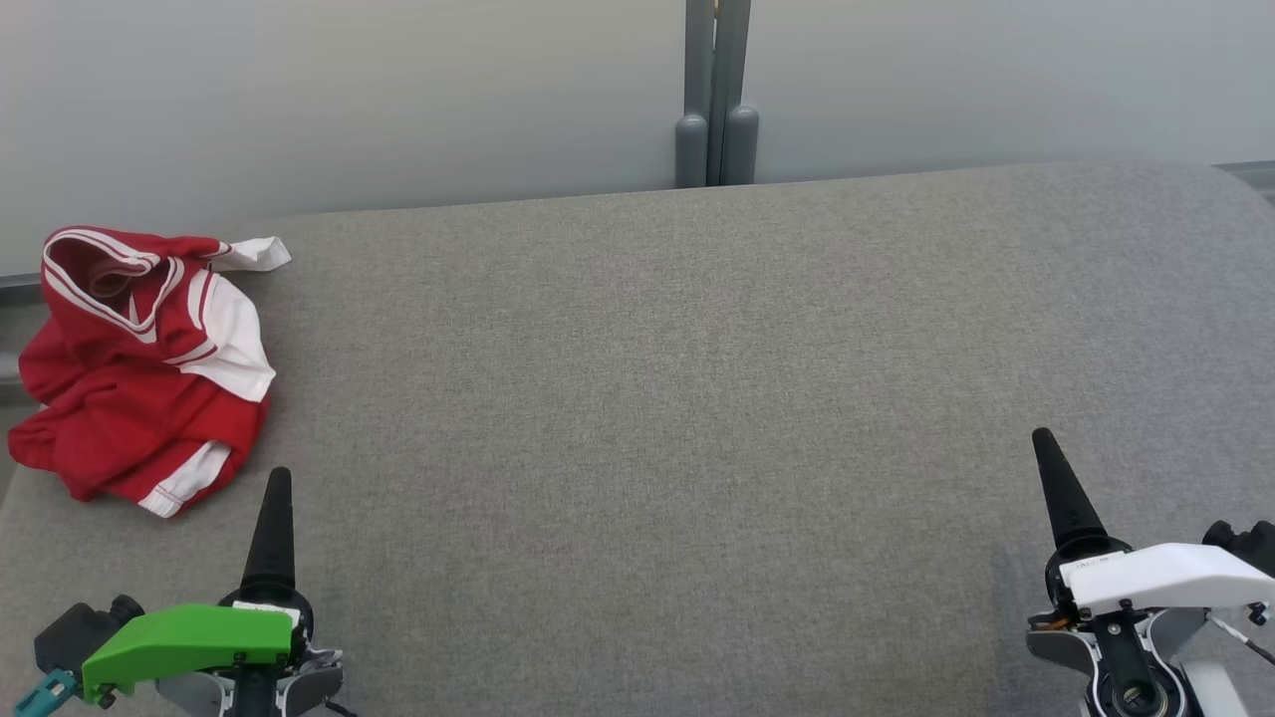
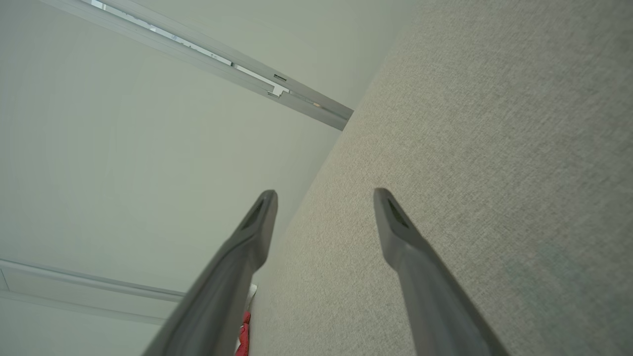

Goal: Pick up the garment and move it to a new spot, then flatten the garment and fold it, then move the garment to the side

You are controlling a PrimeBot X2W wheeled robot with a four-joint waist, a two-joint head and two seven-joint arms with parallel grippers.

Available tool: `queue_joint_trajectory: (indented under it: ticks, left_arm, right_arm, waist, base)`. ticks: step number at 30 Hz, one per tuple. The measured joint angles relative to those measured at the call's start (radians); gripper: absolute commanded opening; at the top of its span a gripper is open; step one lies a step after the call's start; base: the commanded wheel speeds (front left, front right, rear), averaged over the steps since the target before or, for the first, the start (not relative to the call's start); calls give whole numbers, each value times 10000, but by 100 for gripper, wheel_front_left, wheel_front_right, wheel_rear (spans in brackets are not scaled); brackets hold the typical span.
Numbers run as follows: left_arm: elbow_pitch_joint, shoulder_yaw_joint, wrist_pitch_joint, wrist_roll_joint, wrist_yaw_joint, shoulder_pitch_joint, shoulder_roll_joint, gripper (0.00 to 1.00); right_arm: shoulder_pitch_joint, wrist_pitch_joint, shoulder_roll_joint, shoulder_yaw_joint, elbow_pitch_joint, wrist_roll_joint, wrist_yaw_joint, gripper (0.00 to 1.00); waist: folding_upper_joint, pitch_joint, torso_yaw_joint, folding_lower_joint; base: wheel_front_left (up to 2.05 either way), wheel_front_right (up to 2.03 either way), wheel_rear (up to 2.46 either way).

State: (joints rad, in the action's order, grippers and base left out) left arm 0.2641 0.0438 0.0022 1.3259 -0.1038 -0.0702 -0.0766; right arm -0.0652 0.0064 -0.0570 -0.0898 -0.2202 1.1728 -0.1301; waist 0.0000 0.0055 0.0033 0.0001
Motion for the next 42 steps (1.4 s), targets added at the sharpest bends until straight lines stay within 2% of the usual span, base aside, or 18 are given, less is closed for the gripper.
queue_joint_trajectory:
  ticks: [1, 8, 19, 42]
  left_arm:
    - [0, 0, 0, 0, 0, 0, 0, 100]
    - [-58, -178, -313, -2029, 29, 117, -92, 100]
    - [-50, -272, -671, -3847, -104, 180, -127, 100]
    - [-127, -523, -1360, -6393, -207, 295, -341, 100]
  right_arm:
    - [0, 0, 0, 0, 0, 0, 0, 100]
    - [142, -307, -155, 100, 174, -1856, 0, 100]
    - [192, -704, -355, 278, 268, -3576, 0, 100]
    - [347, -1363, -629, 426, 407, -6339, -2, 100]
  waist:
    - [0, 0, 0, 0]
    - [0, 4, 5, 0]
    - [0, 0, 41, 0]
    - [0, -34, 37, 0]
  base:
    - [0, 0, 0]
    - [0, 0, 0]
    - [0, 0, 0]
    - [0, 0, 0]
